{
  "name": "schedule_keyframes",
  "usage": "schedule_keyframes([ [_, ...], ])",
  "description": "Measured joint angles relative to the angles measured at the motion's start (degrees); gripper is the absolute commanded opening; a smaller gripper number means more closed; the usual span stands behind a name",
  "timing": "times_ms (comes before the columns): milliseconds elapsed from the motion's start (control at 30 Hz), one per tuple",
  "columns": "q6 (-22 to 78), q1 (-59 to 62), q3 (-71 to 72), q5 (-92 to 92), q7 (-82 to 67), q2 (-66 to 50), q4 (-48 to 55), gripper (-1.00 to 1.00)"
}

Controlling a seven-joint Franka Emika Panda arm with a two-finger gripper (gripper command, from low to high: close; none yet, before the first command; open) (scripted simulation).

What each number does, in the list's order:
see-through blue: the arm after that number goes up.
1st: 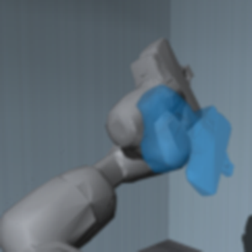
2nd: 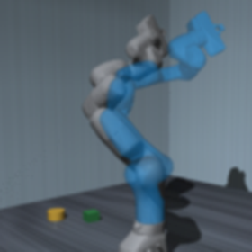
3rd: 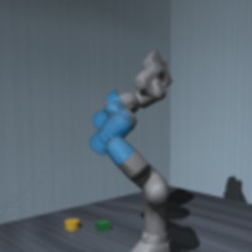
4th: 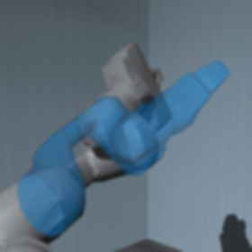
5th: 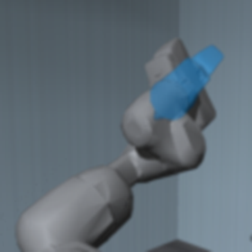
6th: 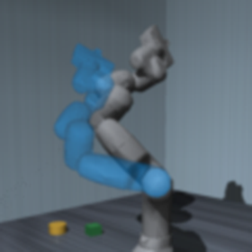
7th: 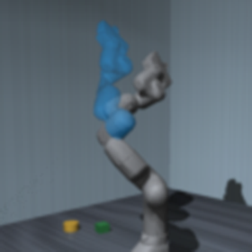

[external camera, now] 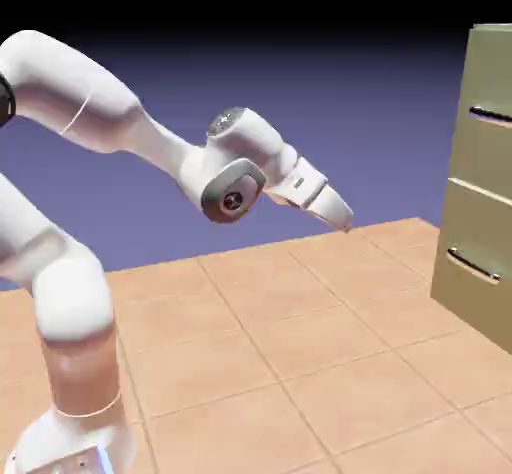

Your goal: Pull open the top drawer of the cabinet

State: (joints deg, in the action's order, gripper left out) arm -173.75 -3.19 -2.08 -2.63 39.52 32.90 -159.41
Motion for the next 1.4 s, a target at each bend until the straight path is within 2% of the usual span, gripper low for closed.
schedule_keyframes([
  [1400,8.84,-87.21,-72.57,-91.69,-102.43,8.51,55.5,0.0],
])
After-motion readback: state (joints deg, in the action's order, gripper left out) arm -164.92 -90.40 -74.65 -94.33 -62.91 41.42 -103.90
